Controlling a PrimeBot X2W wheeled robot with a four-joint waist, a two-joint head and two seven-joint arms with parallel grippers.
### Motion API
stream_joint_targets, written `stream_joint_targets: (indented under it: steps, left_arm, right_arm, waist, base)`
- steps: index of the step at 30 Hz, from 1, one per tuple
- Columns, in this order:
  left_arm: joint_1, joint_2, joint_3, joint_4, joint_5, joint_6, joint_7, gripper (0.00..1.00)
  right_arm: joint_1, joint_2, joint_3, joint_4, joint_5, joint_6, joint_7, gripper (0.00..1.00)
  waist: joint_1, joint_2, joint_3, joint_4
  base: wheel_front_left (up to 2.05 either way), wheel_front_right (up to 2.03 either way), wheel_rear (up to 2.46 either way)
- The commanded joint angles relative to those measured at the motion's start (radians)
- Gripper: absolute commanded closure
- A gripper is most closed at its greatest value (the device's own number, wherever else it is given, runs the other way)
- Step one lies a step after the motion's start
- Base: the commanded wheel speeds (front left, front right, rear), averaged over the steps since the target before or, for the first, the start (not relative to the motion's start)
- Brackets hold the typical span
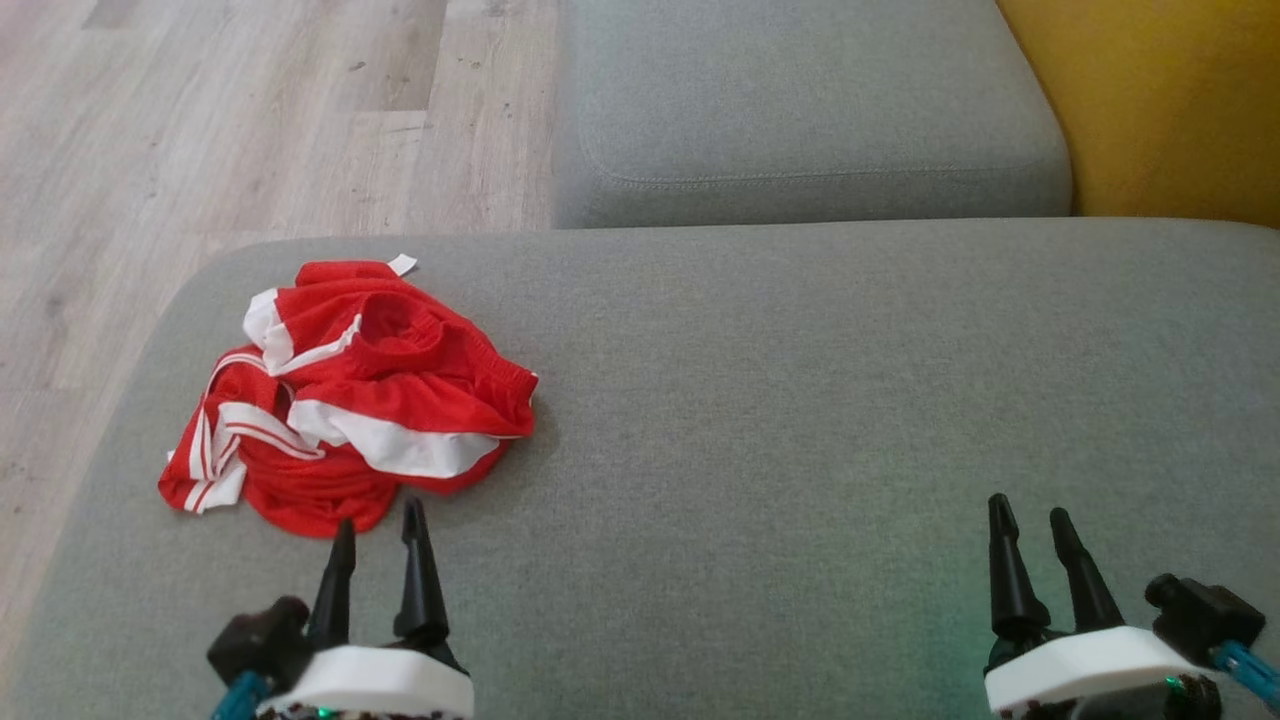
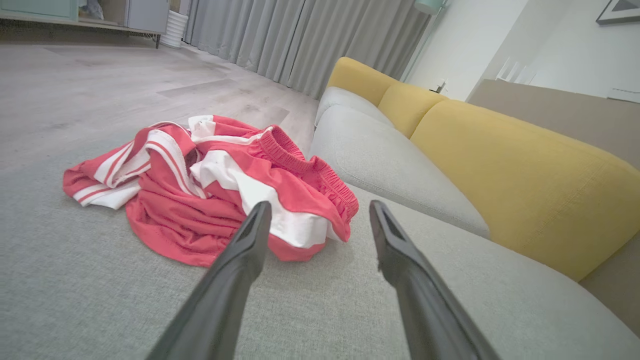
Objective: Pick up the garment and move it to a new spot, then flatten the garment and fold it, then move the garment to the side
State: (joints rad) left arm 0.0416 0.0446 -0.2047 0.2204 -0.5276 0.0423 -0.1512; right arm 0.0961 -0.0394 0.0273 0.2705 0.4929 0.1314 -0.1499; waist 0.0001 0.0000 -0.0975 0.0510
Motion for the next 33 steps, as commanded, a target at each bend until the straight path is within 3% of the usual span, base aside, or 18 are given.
stream_joint_targets:
  steps: [1, 33]
  left_arm:
    - [-0.029, 0.004, 0.004, -0.038, 0.040, 0.004, -0.017, 0.00]
    - [-0.031, 0.006, -0.065, -0.040, 0.388, 0.068, -0.108, 0.00]
  right_arm:
    - [-0.019, -0.009, 0.024, -0.037, -0.041, -0.001, -0.018, 0.00]
    - [0.000, -0.011, 0.050, -0.047, -0.444, -0.001, -0.109, 0.00]
  waist:
    - [-0.0001, 0.0000, -0.002, 0.001]
    - [-0.0001, 0.0000, -0.016, 0.002]
  base:
    - [0.00, 0.00, 0.00]
    - [0.00, 0.00, 0.00]
